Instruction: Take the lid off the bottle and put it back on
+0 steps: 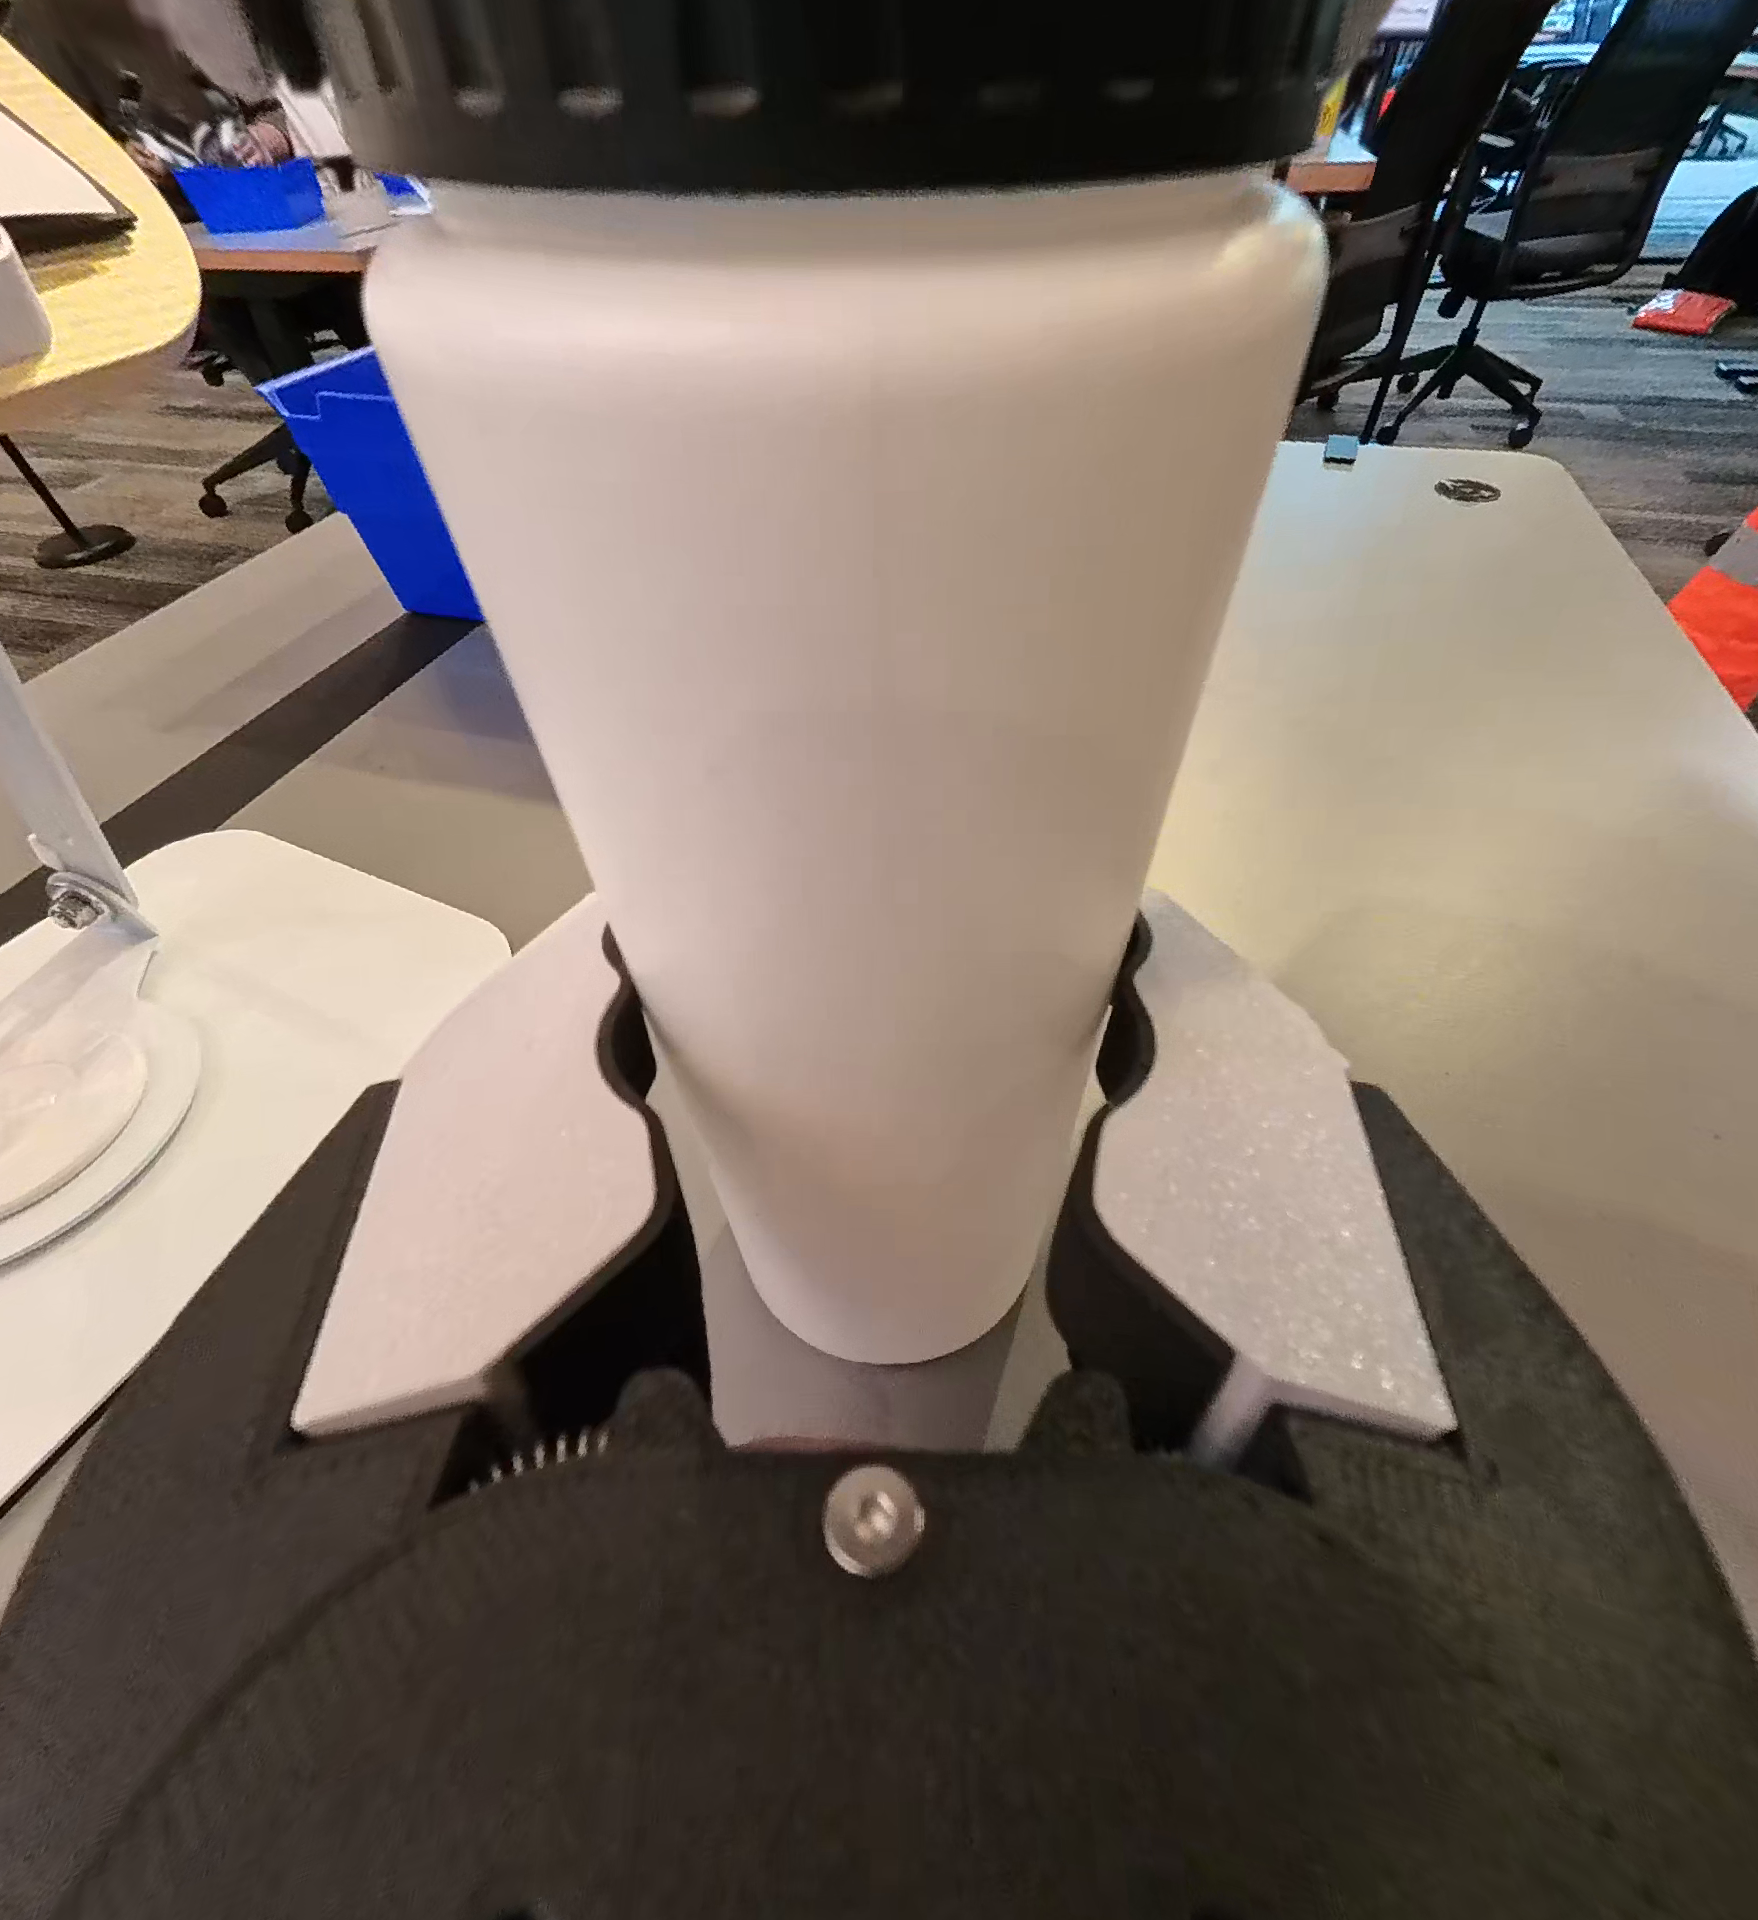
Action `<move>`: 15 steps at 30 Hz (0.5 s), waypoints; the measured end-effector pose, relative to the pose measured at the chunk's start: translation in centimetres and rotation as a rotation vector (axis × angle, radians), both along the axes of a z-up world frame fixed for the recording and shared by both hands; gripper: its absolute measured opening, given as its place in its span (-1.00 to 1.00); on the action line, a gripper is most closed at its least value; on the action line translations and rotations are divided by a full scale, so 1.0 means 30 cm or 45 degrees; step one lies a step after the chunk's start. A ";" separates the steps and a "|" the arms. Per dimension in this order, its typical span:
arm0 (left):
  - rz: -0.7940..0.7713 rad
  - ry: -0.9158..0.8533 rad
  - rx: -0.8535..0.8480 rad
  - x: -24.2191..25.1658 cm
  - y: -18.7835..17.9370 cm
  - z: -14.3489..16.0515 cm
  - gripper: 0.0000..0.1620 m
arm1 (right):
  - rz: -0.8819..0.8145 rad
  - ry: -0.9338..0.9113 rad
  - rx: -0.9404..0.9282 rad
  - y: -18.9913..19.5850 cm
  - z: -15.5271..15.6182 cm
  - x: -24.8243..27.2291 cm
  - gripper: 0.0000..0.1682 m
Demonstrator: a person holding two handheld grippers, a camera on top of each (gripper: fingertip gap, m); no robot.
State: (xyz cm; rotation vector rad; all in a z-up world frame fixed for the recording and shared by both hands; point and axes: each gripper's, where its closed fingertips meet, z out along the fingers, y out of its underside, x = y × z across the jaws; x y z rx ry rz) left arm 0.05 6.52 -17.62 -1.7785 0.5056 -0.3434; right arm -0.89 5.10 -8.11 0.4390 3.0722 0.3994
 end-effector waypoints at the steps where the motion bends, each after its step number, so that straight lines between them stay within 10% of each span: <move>1: 0.000 -0.001 0.000 0.000 0.000 0.000 0.05 | -0.028 0.013 -0.028 -0.003 -0.001 -0.001 -0.15; 6: 0.003 0.011 -0.001 0.002 0.000 0.000 0.05 | -0.490 -0.048 -0.136 0.001 -0.004 0.032 0.18; 15: -0.001 0.011 0.001 0.007 0.001 0.000 0.05 | -0.874 0.117 -0.414 -0.026 -0.002 0.003 -0.15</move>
